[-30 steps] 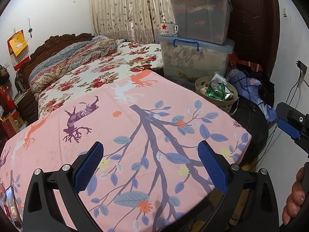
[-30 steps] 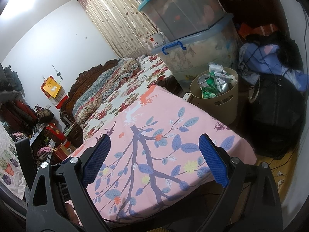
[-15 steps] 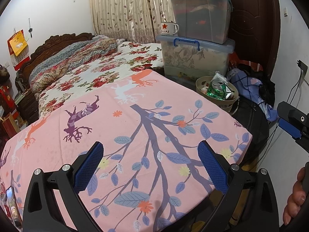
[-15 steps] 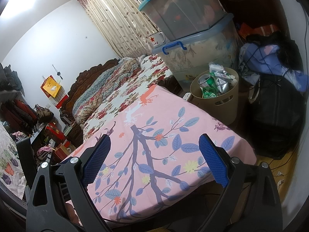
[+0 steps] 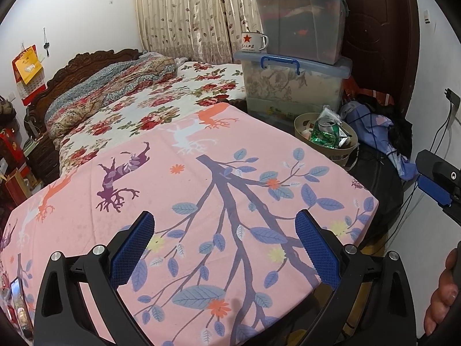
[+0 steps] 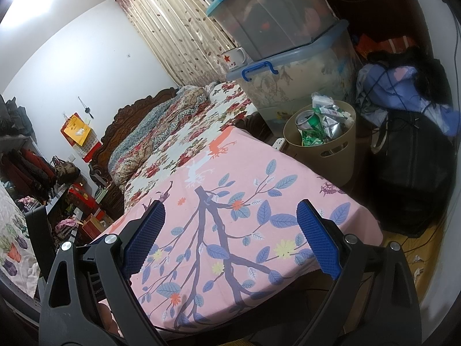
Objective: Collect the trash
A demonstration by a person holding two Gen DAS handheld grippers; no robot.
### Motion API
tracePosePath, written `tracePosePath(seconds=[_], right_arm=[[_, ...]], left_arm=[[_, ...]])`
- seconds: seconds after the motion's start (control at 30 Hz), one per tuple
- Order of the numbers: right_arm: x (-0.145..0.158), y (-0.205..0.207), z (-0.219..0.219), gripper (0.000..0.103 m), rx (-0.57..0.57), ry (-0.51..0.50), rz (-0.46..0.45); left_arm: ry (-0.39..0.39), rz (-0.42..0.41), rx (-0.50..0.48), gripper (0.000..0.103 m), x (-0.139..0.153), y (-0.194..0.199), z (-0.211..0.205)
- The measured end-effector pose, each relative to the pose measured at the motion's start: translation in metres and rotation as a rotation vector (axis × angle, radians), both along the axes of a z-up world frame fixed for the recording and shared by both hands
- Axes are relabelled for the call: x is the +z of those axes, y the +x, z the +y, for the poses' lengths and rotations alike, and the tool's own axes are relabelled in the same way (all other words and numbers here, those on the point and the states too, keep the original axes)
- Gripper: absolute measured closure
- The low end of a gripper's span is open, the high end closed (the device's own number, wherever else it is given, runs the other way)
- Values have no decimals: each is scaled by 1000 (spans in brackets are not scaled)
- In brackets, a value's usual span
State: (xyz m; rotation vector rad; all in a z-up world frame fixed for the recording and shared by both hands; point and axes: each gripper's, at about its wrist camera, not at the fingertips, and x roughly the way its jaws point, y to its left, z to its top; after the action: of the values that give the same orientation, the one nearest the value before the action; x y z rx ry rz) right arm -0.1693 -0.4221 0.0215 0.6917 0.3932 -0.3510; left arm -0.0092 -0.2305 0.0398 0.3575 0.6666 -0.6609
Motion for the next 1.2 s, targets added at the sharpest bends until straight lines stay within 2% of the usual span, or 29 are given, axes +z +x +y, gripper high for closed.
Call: tracePosePath(seconds=[1.2], right_arm=[[-1,2,1,11,2,0,3]], left_arm=[[7,-4,-1,9,-5,-1,5]])
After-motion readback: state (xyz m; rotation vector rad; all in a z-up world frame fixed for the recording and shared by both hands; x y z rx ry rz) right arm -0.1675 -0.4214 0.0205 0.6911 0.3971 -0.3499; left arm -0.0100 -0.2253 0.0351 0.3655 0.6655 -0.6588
